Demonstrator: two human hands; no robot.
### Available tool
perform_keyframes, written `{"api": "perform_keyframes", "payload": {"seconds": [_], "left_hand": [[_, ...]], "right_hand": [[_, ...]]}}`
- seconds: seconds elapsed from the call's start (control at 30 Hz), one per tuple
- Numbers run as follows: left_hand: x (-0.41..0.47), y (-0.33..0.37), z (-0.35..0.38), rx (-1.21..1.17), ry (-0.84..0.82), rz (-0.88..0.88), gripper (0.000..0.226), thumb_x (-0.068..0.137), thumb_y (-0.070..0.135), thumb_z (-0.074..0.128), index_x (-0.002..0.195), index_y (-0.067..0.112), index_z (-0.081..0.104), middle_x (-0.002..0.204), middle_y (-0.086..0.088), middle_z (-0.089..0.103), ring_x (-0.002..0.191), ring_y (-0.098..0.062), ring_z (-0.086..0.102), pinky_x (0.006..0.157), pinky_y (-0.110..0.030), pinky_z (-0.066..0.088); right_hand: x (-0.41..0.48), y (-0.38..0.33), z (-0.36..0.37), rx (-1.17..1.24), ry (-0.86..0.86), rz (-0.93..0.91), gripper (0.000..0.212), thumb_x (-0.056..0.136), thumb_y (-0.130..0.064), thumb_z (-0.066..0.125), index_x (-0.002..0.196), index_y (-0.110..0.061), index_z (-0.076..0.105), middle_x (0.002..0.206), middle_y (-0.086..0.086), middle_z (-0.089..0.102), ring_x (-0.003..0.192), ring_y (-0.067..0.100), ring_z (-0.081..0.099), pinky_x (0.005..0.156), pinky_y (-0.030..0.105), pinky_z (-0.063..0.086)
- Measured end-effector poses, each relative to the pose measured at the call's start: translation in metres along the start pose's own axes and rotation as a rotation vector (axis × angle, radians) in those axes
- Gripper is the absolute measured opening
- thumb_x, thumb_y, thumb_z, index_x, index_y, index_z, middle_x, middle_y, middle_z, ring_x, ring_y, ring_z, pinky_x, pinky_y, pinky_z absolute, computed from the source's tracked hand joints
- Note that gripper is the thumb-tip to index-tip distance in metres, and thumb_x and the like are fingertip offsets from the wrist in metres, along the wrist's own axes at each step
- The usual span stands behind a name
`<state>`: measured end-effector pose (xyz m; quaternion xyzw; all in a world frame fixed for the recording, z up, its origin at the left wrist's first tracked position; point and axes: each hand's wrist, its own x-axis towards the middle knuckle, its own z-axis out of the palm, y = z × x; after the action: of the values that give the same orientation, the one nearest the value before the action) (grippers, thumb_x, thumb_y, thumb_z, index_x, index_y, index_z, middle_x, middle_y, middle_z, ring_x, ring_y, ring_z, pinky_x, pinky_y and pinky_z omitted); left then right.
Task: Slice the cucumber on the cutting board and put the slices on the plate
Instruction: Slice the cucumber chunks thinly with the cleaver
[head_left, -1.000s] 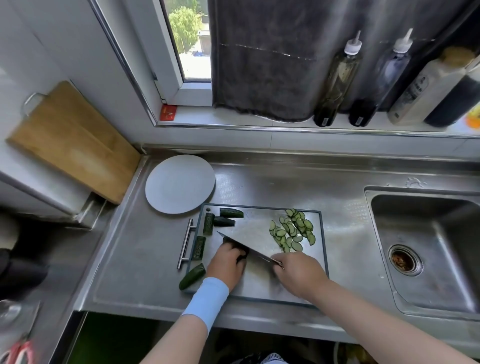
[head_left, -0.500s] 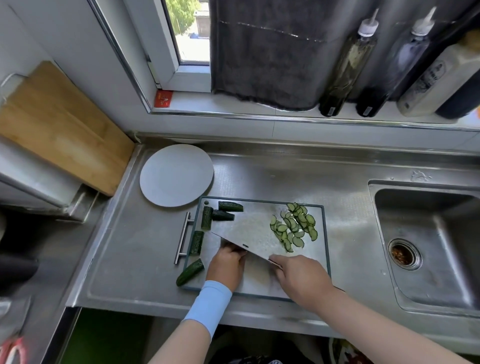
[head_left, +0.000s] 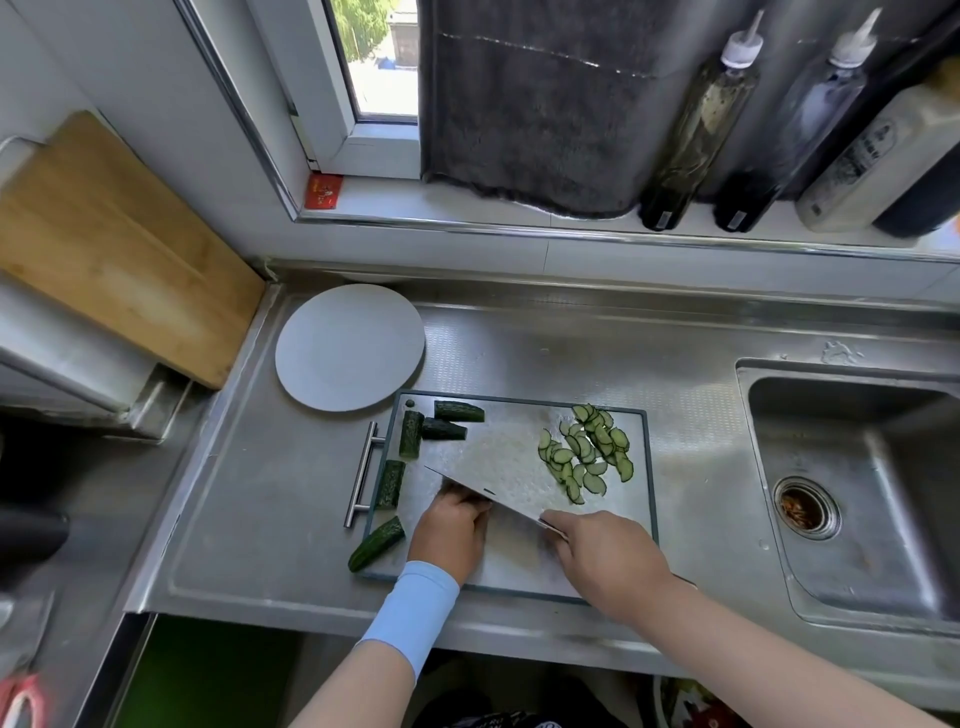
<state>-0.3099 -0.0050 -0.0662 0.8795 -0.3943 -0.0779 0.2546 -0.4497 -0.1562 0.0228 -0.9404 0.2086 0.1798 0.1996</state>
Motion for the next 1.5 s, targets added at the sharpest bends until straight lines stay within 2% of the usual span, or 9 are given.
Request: {"api": "perform_keyframes", "payload": {"seconds": [0.17,0.27,0.4,0.53,0.67,1.03,1.23,1.33,1.5], "left_hand": [[0.001,0.0,0.0,-0.018,0.005,-0.013,0.024,0.059,0.003,0.087,0.076,0.018,0.079,0.083,-0.001,0.071,0.073,-0.022,0.067,0.063,-0.022,0.054],[0.001,0.0,0.0,-0.023,0.007,-0.02,0.025,0.058,0.003,0.087,0.077,0.018,0.079,0.083,-0.001,0.071,0.073,-0.023,0.067,0.062,-0.022,0.054],[0.001,-0.004,0.003,-0.044,0.015,-0.042,0.023,0.061,0.004,0.086,0.078,0.018,0.079,0.084,0.0,0.071,0.075,-0.022,0.067,0.065,-0.022,0.053],[0.0,-0.006,0.004,-0.072,0.029,-0.04,0.023,0.06,0.003,0.087,0.076,0.017,0.078,0.082,0.001,0.07,0.074,-0.019,0.066,0.062,-0.02,0.053],[-0.001,-0.006,0.005,-0.077,0.044,-0.021,0.025,0.058,0.002,0.088,0.075,0.017,0.078,0.079,0.002,0.069,0.074,-0.017,0.065,0.058,-0.018,0.051],[-0.002,-0.005,0.004,-0.085,0.038,-0.05,0.022,0.061,0.002,0.086,0.075,0.016,0.078,0.079,0.002,0.069,0.073,-0.019,0.066,0.059,-0.021,0.054],[-0.003,-0.003,0.002,-0.086,0.037,-0.064,0.024,0.063,0.0,0.083,0.079,0.017,0.079,0.084,0.002,0.07,0.078,-0.018,0.066,0.07,-0.019,0.052],[-0.003,-0.003,0.001,-0.068,0.037,-0.066,0.026,0.062,0.001,0.085,0.08,0.018,0.079,0.085,0.001,0.071,0.079,-0.019,0.067,0.073,-0.019,0.049],[-0.004,-0.002,0.0,-0.047,0.022,-0.05,0.027,0.061,0.003,0.085,0.079,0.02,0.078,0.086,-0.001,0.07,0.078,-0.021,0.066,0.069,-0.02,0.051]], "right_hand": [[0.002,0.001,0.003,0.028,-0.017,0.012,0.033,0.104,-0.035,0.036,0.13,-0.026,0.055,0.11,0.004,0.07,0.098,0.029,0.064,0.079,0.035,0.052],[0.003,0.001,0.003,0.039,-0.023,0.008,0.028,0.104,-0.034,0.037,0.12,-0.027,0.058,0.1,0.004,0.07,0.09,0.028,0.062,0.068,0.033,0.047],[0.007,0.0,0.003,0.09,-0.056,0.027,0.028,0.103,-0.031,0.039,0.122,-0.028,0.06,0.102,0.004,0.071,0.091,0.027,0.062,0.073,0.033,0.049],[0.015,-0.006,0.003,0.159,-0.102,0.037,0.018,0.103,-0.026,0.039,0.093,-0.029,0.053,0.081,-0.001,0.06,0.076,0.025,0.05,0.064,0.032,0.041],[0.023,-0.01,0.001,0.156,-0.125,0.034,0.021,0.101,-0.022,0.039,0.084,-0.033,0.044,0.066,-0.006,0.046,0.072,0.025,0.047,0.053,0.03,0.033],[0.02,-0.009,-0.001,0.12,-0.13,0.042,0.019,0.1,-0.02,0.038,0.089,-0.029,0.05,0.074,-0.001,0.051,0.072,0.026,0.049,0.058,0.032,0.035],[0.004,0.006,0.002,0.106,-0.089,0.055,0.019,0.103,-0.028,0.038,0.087,-0.028,0.048,0.072,-0.003,0.053,0.069,0.024,0.048,0.056,0.033,0.035],[0.001,0.008,0.005,0.084,-0.047,0.028,0.017,0.103,-0.033,0.038,0.095,-0.026,0.051,0.078,0.0,0.059,0.073,0.027,0.054,0.061,0.034,0.04],[-0.005,0.01,0.01,0.057,-0.007,0.011,0.017,0.103,-0.036,0.039,0.109,-0.031,0.054,0.086,0.001,0.068,0.074,0.026,0.055,0.059,0.033,0.04]]}}
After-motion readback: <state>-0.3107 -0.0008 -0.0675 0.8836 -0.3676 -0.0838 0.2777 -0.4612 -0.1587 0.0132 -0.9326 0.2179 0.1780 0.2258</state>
